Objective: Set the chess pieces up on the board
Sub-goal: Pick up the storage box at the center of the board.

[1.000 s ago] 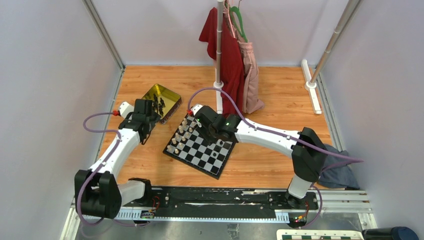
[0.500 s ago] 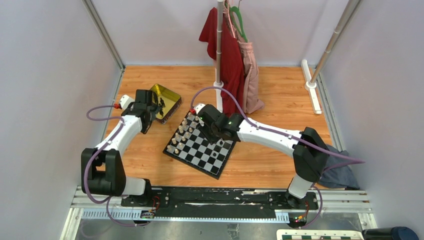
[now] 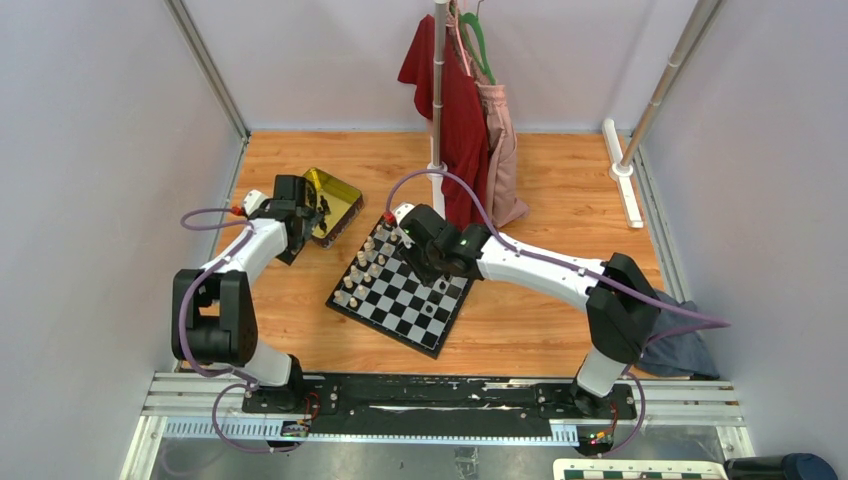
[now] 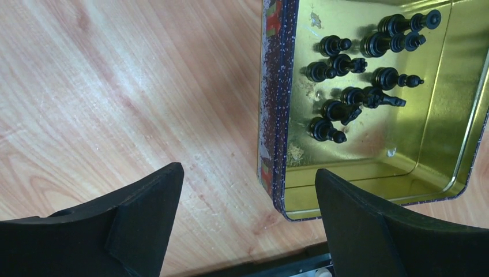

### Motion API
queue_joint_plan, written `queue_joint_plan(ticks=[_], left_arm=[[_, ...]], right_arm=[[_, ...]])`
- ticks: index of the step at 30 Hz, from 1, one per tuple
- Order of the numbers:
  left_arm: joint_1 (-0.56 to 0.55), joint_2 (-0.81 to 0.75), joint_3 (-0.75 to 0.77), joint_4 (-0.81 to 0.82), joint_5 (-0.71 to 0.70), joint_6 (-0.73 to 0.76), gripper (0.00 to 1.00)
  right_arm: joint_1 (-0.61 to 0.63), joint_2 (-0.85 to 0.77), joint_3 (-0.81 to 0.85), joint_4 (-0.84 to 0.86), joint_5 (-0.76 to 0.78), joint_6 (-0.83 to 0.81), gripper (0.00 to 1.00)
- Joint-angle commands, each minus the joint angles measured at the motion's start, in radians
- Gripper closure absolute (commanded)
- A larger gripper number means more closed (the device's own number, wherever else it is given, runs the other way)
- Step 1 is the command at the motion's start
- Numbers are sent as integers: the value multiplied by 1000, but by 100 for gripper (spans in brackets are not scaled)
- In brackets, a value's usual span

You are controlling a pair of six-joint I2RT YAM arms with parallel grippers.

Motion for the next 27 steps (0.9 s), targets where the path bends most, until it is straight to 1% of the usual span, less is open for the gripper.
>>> queue_joint_plan(ticks=[1, 10, 22, 27], left_arm=[[18, 31, 40, 10, 0, -8, 10], [26, 102, 101, -13, 9, 18, 11], [30, 147, 143, -60, 9, 34, 23], [30, 169, 163, -93, 13, 52, 26]], right_arm=[[-18, -10, -20, 7, -18, -3, 65], [-30, 13, -11, 15, -30, 1, 65], [-64, 27, -9, 29, -50, 10, 65], [-73, 34, -10, 33, -58, 13, 65]])
